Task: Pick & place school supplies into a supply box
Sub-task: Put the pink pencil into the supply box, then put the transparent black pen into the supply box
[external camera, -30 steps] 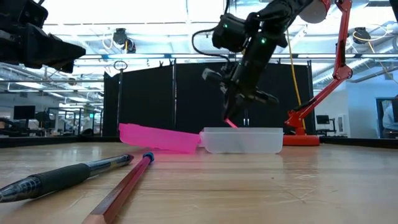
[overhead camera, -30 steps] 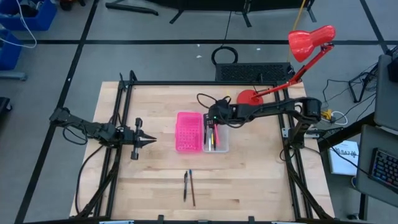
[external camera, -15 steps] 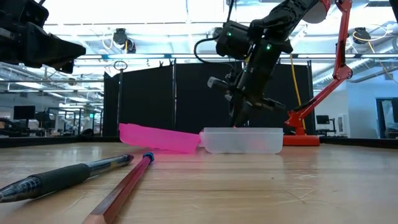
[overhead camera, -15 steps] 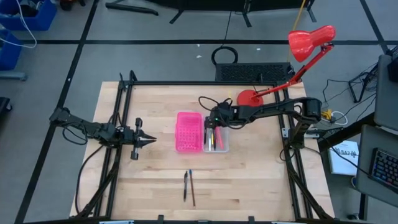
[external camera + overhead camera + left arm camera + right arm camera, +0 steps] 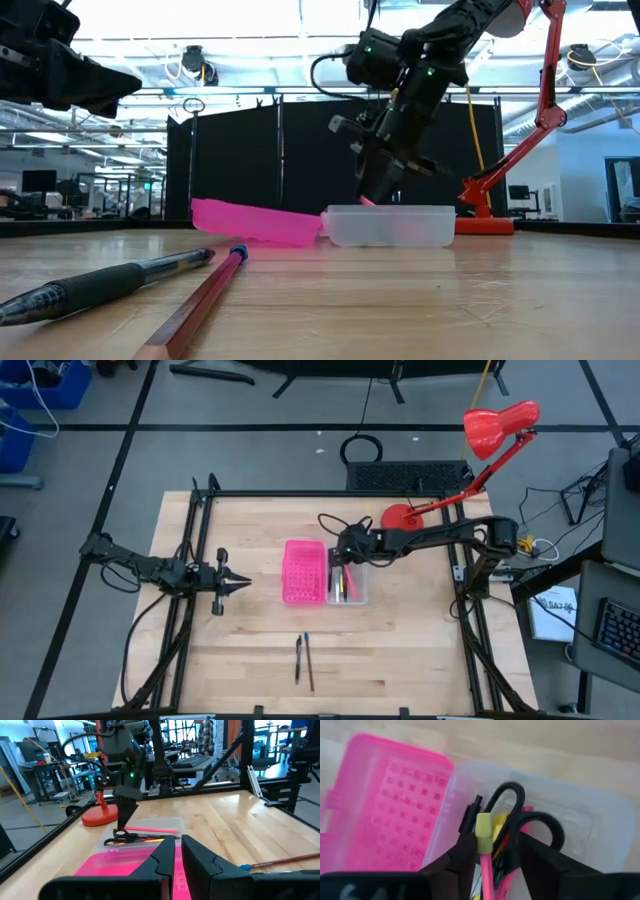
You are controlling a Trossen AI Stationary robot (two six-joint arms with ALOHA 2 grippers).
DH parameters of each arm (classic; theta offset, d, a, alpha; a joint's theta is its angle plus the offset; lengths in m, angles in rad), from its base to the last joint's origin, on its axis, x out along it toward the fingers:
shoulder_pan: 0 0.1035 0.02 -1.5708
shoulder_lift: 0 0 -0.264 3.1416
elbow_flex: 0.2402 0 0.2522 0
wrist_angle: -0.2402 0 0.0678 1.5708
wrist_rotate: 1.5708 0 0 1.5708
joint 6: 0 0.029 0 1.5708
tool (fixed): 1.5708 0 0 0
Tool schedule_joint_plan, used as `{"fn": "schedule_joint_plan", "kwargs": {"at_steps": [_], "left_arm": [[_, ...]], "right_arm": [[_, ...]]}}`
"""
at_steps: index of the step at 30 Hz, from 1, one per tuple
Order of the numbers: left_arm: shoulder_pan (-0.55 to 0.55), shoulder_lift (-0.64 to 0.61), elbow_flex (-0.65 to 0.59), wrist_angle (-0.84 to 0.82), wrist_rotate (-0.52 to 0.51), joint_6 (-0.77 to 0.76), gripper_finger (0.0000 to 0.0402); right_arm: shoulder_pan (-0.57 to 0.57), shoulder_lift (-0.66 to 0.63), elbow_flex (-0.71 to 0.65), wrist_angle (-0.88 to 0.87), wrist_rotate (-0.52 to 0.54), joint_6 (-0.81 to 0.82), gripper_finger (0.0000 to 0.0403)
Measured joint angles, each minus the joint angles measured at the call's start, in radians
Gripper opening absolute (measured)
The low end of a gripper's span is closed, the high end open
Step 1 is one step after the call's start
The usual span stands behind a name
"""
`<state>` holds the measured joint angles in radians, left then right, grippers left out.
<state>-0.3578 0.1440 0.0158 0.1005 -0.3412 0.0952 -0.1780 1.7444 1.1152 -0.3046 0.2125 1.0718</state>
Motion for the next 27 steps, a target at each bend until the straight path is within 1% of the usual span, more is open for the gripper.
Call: {"fn": "schedule_joint_plan", "kwargs": {"at_steps": [5,11,16,19,25,27], "left_arm": [[0.0,0.0,0.0,0.005,0.0,-0.004,0.0042],[0.0,0.0,0.0,0.005,0.0,-0.004,0.0042],[0.0,0.0,0.0,0.006,0.0,-0.003,0.0042],[0.0,0.0,0.0,0.005,-0.001,0.01,0.0042],[0.0,0.0,0.0,0.006,-0.005,0.027,0.0042],[0.0,0.0,0.0,0.005,-0.008,0.027,0.0042]], "right_arm": [[-0.009,-0.009,0.001,0.004,-0.003,-0.018,0.016],[-0.014,-0.02,0.002,-0.047,-0.006,-0.077,0.0164],[-0.024,-0.042,0.002,-0.126,-0.078,-0.128,0.0164],[-0.025,-0.051,0.004,-0.146,-0.082,-0.168,0.0164],[-0.009,-0.104,0.039,-0.177,-0.008,-0.263,0.0164],[0.013,-0.148,0.04,-0.114,0.055,-0.347,0.0163]]}}
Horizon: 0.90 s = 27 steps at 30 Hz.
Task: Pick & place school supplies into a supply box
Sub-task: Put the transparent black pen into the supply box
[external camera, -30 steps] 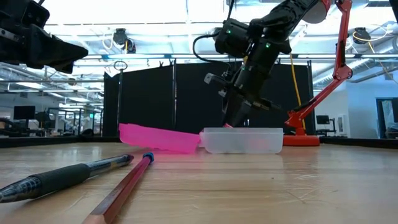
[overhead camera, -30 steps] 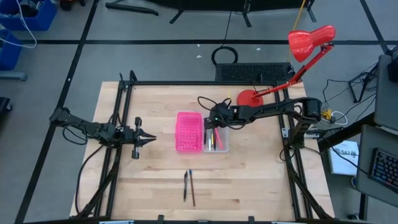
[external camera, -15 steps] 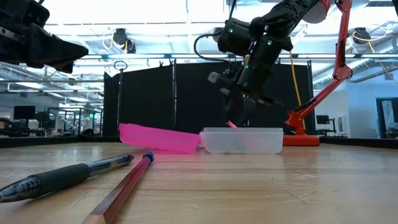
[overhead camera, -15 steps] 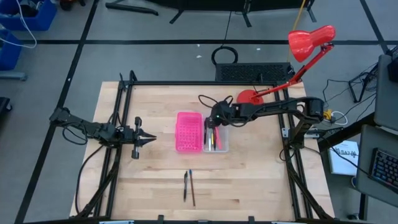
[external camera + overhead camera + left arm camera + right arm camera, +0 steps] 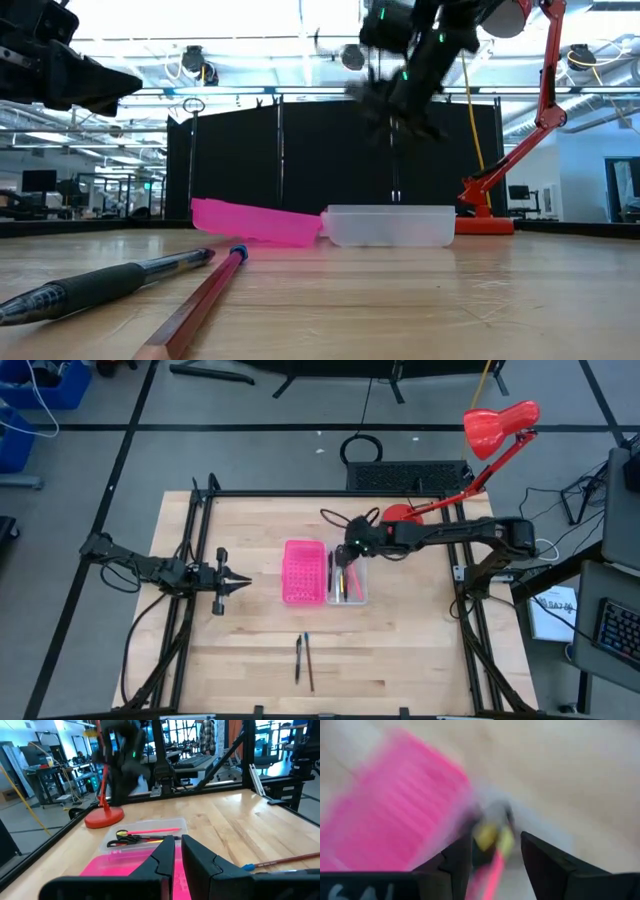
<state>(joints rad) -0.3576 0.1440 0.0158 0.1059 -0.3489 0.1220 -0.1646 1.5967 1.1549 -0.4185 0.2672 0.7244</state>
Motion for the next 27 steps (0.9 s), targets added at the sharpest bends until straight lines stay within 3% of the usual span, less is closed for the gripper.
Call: {"fn": "schedule_joint_plan", "kwargs": {"at_steps": [2,5,9,11,14,19,23,27], "left_arm": [[0.0,0.0,0.0,0.005,-0.001,-0.005,0.0042],[0.001,0.0,0.0,0.011,-0.019,0.011,0.0042],[0.001,0.0,0.0,0.035,-0.082,0.055,0.0042],[0.001,0.0,0.0,0.047,-0.138,0.074,0.0042],[0.001,0.0,0.0,0.049,-0.199,0.083,0.0042],[0.001,0.0,0.0,0.021,-0.173,0.008,0.0042],[0.001,0.0,0.0,-0.029,-0.09,0.021,0.0042],[0.001,0.0,0.0,-0.022,-0.099,-0.004,0.0042]], "right_arm": [[0.045,-0.06,-0.002,0.12,0.07,-0.133,0.0156],[0.107,-0.151,-0.027,0.291,0.067,-0.349,0.0131],[0.167,-0.28,-0.147,0.473,0.057,-0.576,0.0062],[0.18,-0.369,-0.246,0.606,-0.009,-0.643,0.0022],[0.182,-0.514,-0.404,0.743,-0.061,-0.664,0.0009],[0.155,-0.785,-0.639,0.75,-0.007,-0.675,0.0001],[0.131,-0.915,-0.705,0.772,-0.069,-0.676,0.0001],[0.134,-0.99,-0.76,0.774,-0.172,-0.709,0.0]]}}
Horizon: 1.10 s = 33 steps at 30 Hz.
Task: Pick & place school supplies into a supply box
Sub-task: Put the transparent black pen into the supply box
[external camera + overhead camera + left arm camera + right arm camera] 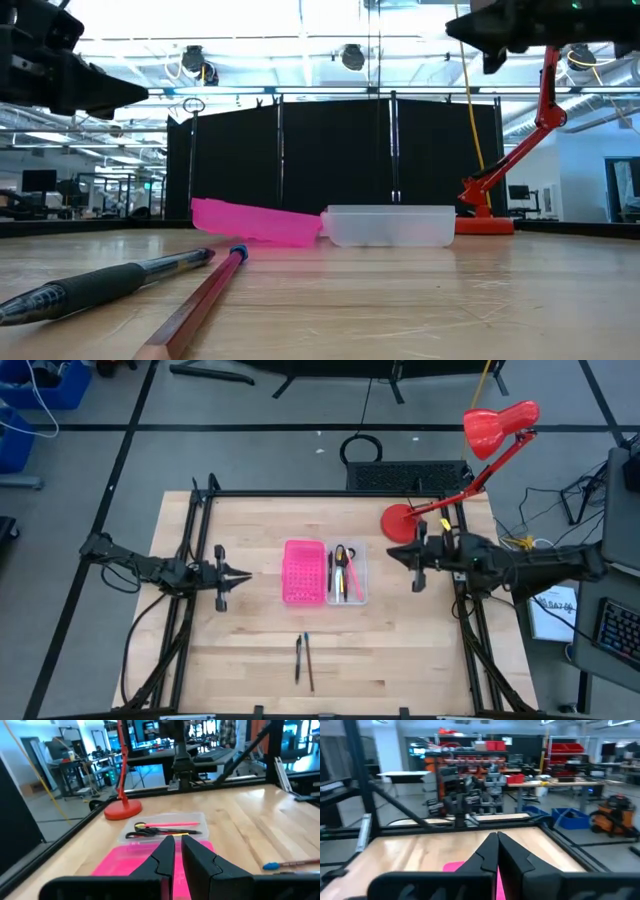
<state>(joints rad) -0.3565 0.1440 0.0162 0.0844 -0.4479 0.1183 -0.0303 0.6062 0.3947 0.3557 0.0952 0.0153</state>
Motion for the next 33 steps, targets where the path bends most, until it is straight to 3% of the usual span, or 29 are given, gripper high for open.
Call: {"fn": "schedule_joint_plan", "kwargs": {"at_steps": [11,15,20,27,33], "left_arm": [[0.0,0.0,0.0,0.014,0.014,-0.098,0.0042],[0.0,0.0,0.001,-0.03,0.015,-0.254,0.0042],[-0.005,0.06,0.002,-0.032,0.055,-0.464,0.0042],[-0.067,0.294,0.047,-0.024,0.017,-0.683,0.0042],[-0.226,0.619,0.326,-0.025,-0.128,-0.681,0.0042]], "right_arm": [[0.004,-0.167,-0.279,0.187,0.015,0.021,0.0],[-0.001,-0.168,-0.355,0.299,0.008,0.003,0.0],[-0.02,-0.169,-0.373,0.294,0.008,-0.001,0.0],[-0.022,-0.17,-0.375,0.279,0.0,-0.031,0.0],[-0.021,-0.17,-0.375,0.266,-0.136,-0.039,0.0]]}}
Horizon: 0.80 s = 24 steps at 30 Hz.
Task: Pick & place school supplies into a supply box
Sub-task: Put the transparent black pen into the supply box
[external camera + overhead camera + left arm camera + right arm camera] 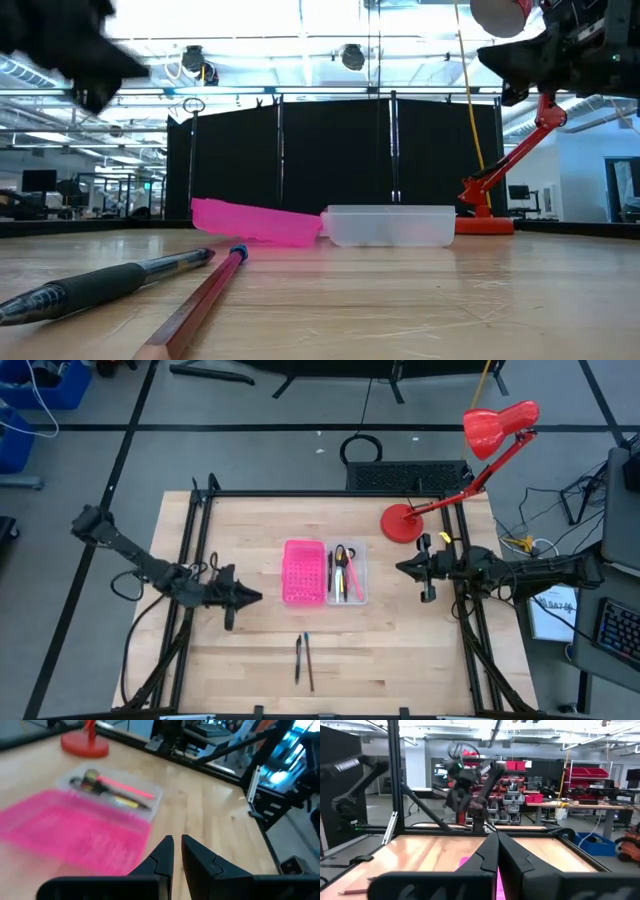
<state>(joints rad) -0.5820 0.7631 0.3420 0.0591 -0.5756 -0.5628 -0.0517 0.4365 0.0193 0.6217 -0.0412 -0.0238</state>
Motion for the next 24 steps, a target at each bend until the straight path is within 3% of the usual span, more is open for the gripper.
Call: {"fn": "schedule_joint_plan", "kwargs": {"at_steps": [4,7,10,14,19,24], "left_arm": [[-0.089,0.24,0.27,-0.142,-0.158,-0.069,0.0042],[-0.122,0.41,0.454,-0.344,-0.264,-0.28,0.0042],[-0.135,0.571,0.633,-0.565,-0.273,-0.52,0.0042],[-0.141,0.786,0.864,-0.796,-0.183,-0.787,0.0042],[-0.134,1.027,1.143,-0.967,-0.061,-0.987,0.0042],[-0.095,1.194,1.371,-1.102,0.202,-1.231,0.0042]], "right_arm": [[0.0,-0.017,-0.001,0.003,-0.015,-0.003,0.0],[0.0,-0.032,-0.001,-0.006,-0.016,-0.003,0.0],[0.0,-0.036,-0.001,-0.021,-0.016,-0.003,0.0],[0.0,-0.037,-0.002,-0.026,-0.016,0.0,0.0],[0.0,-0.036,-0.002,-0.027,-0.015,-0.006,0.0],[0.0,-0.036,-0.002,-0.071,-0.015,0.027,0.0]]}}
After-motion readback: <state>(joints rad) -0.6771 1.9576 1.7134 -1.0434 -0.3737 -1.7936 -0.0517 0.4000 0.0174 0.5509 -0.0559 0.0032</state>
